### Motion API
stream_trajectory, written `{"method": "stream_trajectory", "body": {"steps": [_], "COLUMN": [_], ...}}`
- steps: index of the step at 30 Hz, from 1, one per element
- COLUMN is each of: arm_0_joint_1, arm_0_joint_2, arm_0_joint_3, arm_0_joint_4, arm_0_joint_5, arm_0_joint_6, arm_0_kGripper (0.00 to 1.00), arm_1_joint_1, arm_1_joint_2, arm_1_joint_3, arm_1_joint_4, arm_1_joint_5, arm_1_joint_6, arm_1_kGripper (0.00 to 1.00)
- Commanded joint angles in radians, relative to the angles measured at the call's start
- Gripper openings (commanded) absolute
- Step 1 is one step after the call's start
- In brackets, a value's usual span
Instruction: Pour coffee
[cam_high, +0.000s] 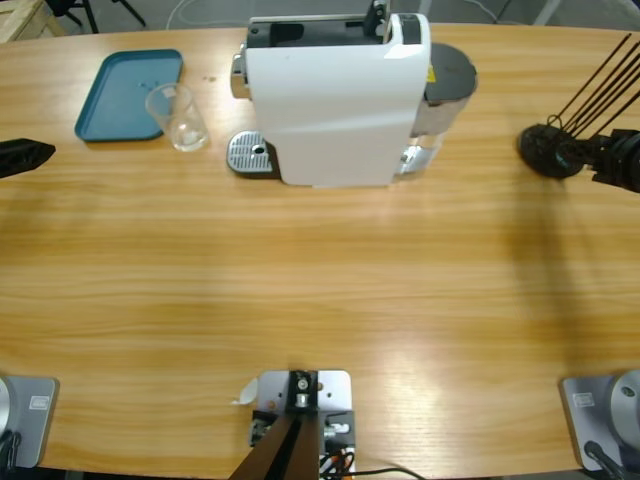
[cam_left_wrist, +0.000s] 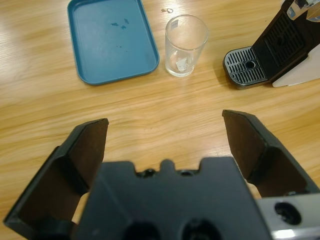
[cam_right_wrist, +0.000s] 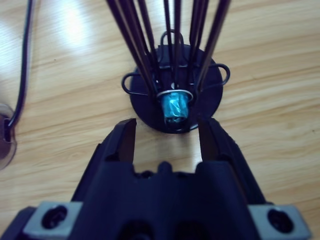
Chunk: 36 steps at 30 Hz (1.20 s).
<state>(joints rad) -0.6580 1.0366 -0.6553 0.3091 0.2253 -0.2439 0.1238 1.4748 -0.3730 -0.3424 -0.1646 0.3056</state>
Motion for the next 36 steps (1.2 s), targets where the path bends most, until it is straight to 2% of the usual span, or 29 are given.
{"method": "stream_trajectory", "body": {"steps": [1, 36], "arm_0_joint_1": [0.008, 0.008], "arm_0_joint_2": [-0.006, -0.005], "arm_0_joint_3": [0.045, 0.057], "arm_0_joint_4": [-0.018, -0.042], "arm_0_joint_5": [0.016, 0.026], "arm_0_joint_6": [0.012, 0.013], "arm_0_kGripper": [1.000, 1.000], "arm_1_joint_1": [-0.023, -0.064], "arm_1_joint_2": [0.057, 0.151], "arm_1_joint_3": [0.026, 0.026], "arm_1_joint_4": [-0.037, -0.124], "arm_1_joint_5": [-0.015, -0.006], "arm_1_joint_6": [0.015, 0.012], "arm_1_kGripper": [0.494, 0.494]}}
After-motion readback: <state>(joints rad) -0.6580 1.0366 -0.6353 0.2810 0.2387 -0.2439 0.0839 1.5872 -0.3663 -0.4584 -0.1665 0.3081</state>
